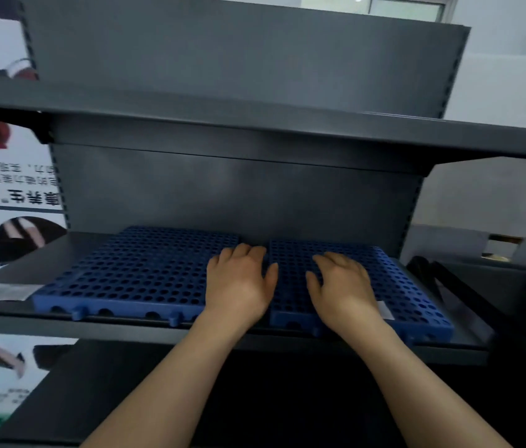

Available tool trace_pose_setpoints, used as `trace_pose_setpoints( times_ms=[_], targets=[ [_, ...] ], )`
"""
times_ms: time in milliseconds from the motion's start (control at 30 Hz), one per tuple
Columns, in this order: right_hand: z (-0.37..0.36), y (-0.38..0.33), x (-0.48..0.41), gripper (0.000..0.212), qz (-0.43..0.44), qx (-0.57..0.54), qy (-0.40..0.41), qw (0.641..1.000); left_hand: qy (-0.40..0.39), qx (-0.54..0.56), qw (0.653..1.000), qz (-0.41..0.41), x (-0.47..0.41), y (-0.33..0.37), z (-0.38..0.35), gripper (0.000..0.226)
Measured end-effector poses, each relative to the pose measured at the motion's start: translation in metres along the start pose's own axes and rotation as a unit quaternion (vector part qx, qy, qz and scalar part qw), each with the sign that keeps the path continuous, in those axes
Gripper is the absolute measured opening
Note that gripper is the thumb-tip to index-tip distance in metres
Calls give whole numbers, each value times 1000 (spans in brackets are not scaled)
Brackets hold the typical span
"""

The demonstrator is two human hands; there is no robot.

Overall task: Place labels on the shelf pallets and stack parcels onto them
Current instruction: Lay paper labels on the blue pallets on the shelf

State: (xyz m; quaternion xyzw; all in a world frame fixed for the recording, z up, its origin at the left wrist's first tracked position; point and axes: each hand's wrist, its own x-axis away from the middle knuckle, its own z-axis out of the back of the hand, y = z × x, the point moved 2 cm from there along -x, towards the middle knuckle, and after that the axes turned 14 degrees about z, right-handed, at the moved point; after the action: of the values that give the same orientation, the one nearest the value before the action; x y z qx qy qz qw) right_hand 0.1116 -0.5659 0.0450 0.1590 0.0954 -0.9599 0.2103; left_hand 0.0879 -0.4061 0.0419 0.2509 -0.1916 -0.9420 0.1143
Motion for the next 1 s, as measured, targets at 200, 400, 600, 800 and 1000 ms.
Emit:
trace_pose_setpoints(
  times_ms=[200, 400, 600, 800, 1000],
  targets=[
    [-29, -88, -39, 49, 84, -26, -12, 996, 30, -50, 997, 49, -13, -103, 37, 44],
    [-58, -186, -78, 49, 137, -51, -18, 989, 73, -79, 992, 67, -28, -206, 78, 37],
    [-84, -288, -111, 46, 184, -73, -37, 980, 56, -117, 983, 129, -45, -307, 121, 35],
    [-123, -363, -127, 38, 228, -100, -48, 967, 49, -96, 984, 145, -58, -392, 138, 28],
    [-155, -395, -129, 30, 216, -48, -133, 966, -37, -55, 978, 199, -71, -444, 126, 32]
  ],
)
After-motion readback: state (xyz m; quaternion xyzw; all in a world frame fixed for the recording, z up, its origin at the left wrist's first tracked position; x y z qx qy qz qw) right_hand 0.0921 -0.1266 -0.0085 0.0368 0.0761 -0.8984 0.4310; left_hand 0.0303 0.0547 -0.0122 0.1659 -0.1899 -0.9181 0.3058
